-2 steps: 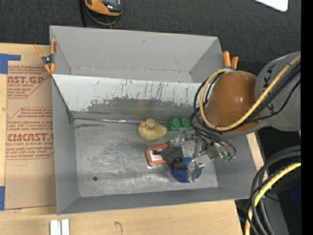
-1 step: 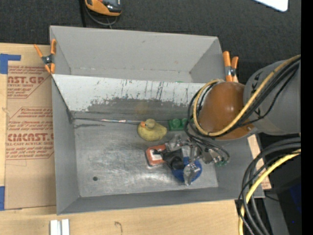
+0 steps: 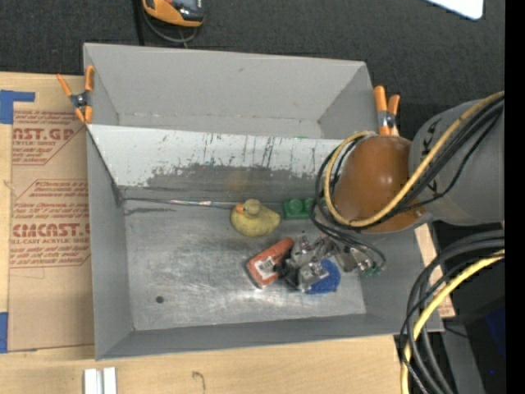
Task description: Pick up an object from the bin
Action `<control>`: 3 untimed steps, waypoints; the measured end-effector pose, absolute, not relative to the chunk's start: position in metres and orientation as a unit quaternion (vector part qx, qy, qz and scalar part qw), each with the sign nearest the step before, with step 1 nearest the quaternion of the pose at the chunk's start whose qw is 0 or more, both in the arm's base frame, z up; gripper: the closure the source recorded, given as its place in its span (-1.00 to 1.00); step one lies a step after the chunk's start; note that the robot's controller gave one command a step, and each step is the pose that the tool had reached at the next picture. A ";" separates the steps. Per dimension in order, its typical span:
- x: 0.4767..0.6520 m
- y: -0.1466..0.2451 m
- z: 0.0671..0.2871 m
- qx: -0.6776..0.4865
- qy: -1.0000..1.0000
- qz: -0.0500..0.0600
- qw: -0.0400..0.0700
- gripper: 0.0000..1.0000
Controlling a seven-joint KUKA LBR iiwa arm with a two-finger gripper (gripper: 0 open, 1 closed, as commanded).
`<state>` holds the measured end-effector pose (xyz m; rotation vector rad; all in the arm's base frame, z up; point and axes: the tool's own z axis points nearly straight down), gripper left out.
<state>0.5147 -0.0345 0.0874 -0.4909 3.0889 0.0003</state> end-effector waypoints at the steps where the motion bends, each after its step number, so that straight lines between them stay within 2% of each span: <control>1: 0.509 -0.037 0.083 -0.157 0.988 0.000 -0.002 -1.00; 2: 0.509 -0.037 0.083 -0.157 0.988 0.000 -0.002 -1.00; 3: 0.503 -0.029 0.103 -0.182 0.983 0.000 -0.003 -1.00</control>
Offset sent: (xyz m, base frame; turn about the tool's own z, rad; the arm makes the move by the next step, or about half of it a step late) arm 0.0000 0.0000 0.0000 0.0000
